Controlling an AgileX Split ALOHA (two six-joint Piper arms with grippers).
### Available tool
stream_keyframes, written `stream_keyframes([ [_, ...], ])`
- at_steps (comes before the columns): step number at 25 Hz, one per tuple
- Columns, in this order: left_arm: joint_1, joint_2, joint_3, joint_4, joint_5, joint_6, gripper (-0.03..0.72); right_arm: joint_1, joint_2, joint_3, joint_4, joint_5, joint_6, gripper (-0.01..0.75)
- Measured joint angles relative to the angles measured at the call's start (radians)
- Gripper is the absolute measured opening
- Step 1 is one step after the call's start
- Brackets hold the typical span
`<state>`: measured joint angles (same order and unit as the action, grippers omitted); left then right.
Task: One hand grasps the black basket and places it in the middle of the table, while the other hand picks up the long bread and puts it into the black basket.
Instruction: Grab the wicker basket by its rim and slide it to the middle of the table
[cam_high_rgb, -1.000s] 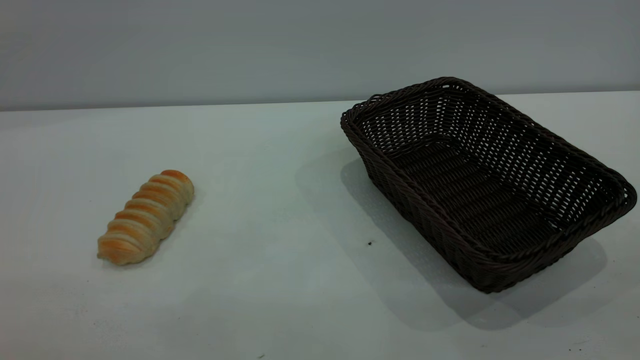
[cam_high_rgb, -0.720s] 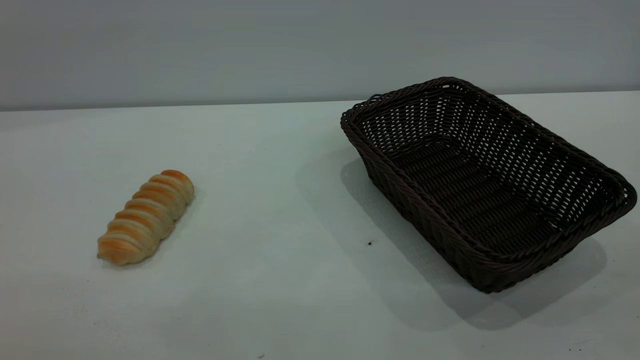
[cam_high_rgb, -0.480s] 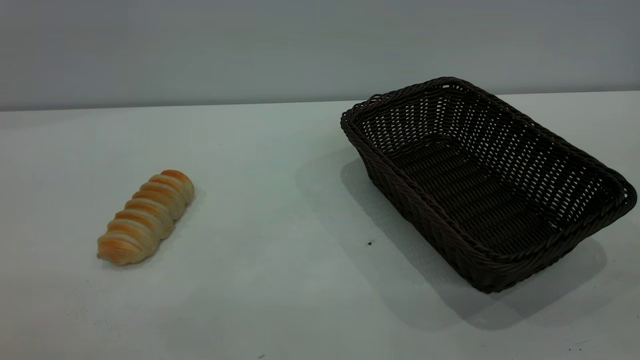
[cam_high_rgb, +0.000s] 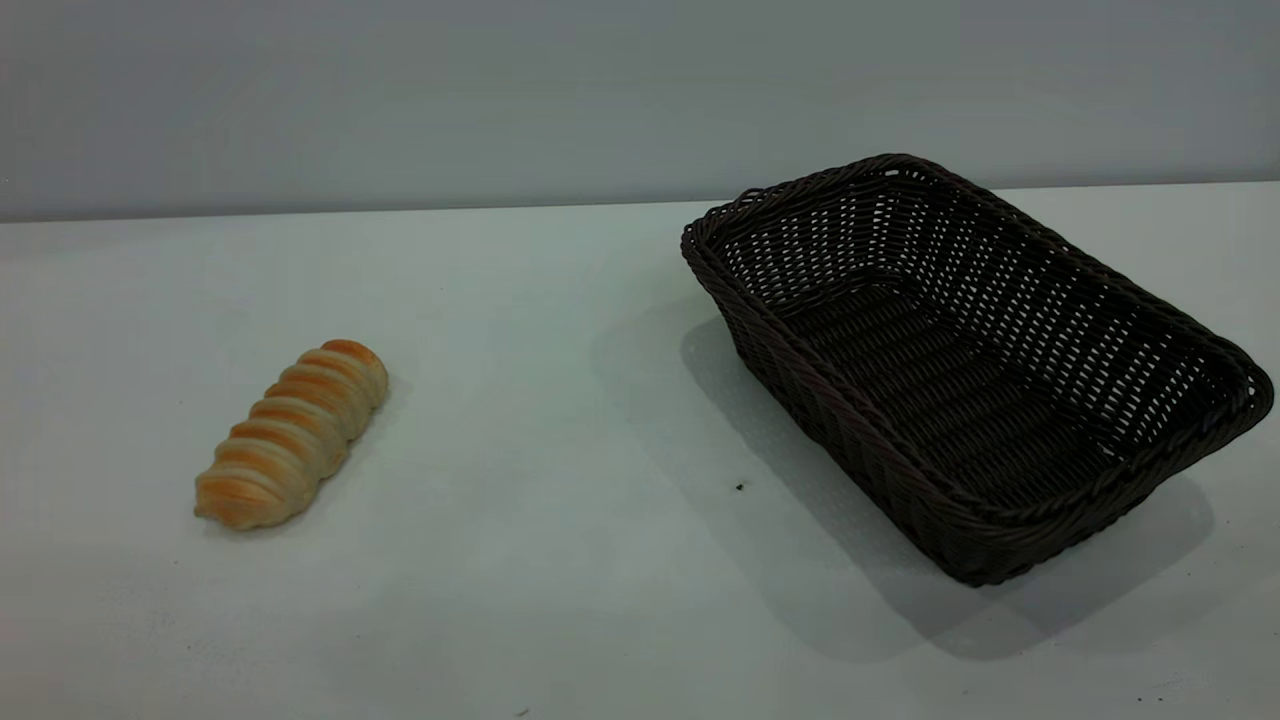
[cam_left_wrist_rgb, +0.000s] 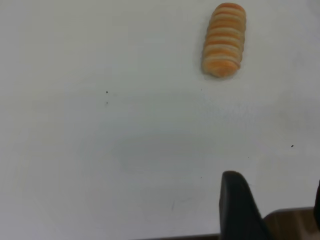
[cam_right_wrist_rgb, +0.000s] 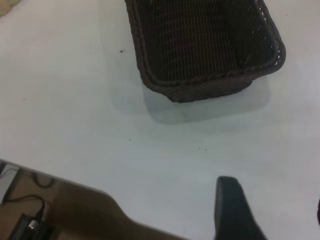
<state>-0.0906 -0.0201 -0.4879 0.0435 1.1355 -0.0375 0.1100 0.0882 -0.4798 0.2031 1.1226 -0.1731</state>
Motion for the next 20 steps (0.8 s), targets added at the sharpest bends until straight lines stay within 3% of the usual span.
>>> stream_keyframes([
  [11, 0.0, 0.015, -0.014, 0.023, -0.022, -0.02, 0.435, -0.002, 0.017, 0.0, 0.045, -0.022, 0.066, 0.387],
  [15, 0.0, 0.18, -0.068, 0.046, -0.132, -0.053, 0.439, -0.003, 0.154, -0.028, 0.044, -0.107, 0.16, 0.408],
  [20, 0.0, 0.503, -0.156, 0.047, -0.289, -0.016, 0.501, -0.003, 0.385, -0.058, 0.049, -0.231, 0.139, 0.529],
])
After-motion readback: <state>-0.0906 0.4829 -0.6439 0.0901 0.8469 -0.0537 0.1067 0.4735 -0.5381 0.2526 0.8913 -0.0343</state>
